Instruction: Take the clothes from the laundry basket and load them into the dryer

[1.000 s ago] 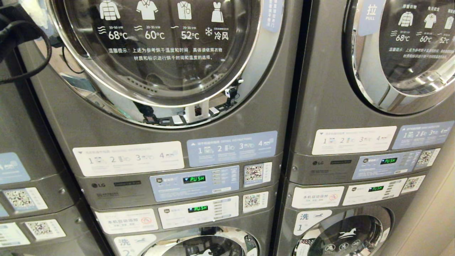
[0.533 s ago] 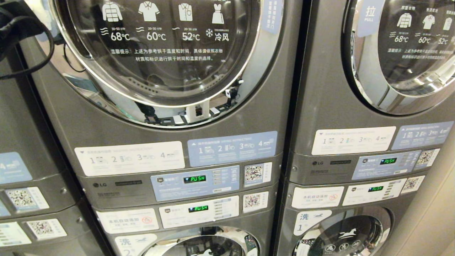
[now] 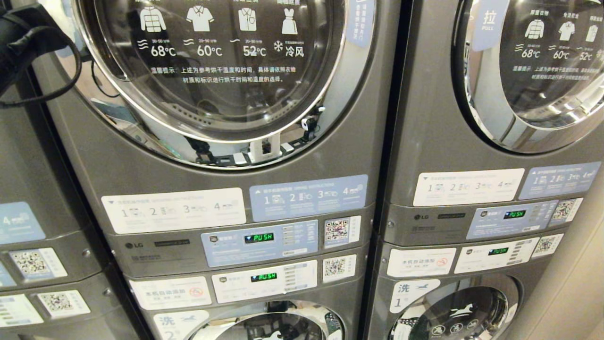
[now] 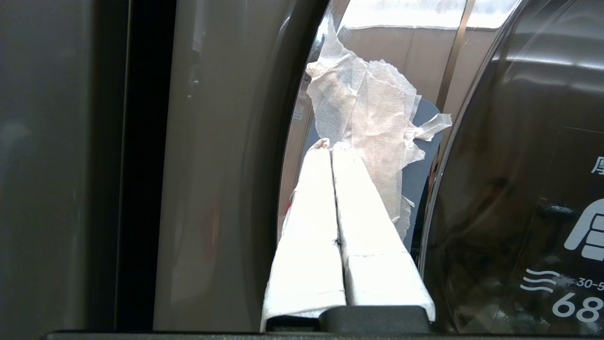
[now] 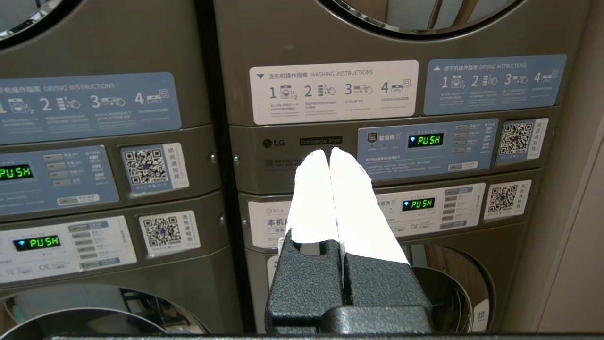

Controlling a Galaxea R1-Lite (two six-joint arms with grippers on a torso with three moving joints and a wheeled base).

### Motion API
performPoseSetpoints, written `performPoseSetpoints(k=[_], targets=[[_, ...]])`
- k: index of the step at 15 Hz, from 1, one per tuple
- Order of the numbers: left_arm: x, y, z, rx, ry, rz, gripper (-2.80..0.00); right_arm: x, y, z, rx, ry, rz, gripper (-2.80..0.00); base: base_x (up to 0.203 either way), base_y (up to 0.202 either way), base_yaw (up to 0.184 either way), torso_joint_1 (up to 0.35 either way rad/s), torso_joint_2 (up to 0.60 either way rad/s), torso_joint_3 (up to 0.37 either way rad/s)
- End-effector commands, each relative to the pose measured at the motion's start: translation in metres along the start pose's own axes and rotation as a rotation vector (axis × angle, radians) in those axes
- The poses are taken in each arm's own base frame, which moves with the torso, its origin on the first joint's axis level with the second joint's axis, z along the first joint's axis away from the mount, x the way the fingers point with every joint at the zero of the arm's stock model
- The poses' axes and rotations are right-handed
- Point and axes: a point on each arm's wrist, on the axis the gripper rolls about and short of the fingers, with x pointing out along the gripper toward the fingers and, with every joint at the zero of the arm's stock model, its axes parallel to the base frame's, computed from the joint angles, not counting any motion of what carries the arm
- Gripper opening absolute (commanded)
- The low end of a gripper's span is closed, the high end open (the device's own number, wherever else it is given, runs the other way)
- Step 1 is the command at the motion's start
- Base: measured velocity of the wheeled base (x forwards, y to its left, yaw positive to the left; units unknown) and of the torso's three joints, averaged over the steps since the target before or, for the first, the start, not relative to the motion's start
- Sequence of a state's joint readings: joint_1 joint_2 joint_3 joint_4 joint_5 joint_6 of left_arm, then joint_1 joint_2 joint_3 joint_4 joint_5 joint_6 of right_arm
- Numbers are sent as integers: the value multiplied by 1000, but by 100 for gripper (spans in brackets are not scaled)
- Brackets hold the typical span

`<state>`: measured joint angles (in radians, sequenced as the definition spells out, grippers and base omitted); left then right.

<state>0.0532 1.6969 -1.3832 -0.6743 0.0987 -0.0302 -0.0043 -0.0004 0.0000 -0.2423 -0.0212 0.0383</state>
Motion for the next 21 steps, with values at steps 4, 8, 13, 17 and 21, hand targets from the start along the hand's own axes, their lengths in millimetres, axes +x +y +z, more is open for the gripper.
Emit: performPoseSetpoints(k=[4, 8, 13, 17, 21], targets=[[-55, 5, 69, -17, -154, 48, -280, 1, 0, -11, -1, 39, -2, -280, 0, 0, 0, 0, 0, 0], [-137, 12, 103, -23, -223, 75, -280, 1, 0, -11, -1, 39, -2, -280, 0, 0, 0, 2, 6, 0], [-231, 23, 36, 39, -40, 78, -280, 1, 0, -11, -1, 39, -2, -280, 0, 0, 0, 0, 0, 0], [-334, 33, -65, 150, 272, -111, -280, 1, 0, -11, -1, 39, -4, -280, 0, 0, 0, 0, 0, 0], [-392, 35, -126, 35, 704, -330, -280, 1, 0, -11, -1, 39, -2, -280, 0, 0, 0, 0, 0, 0]])
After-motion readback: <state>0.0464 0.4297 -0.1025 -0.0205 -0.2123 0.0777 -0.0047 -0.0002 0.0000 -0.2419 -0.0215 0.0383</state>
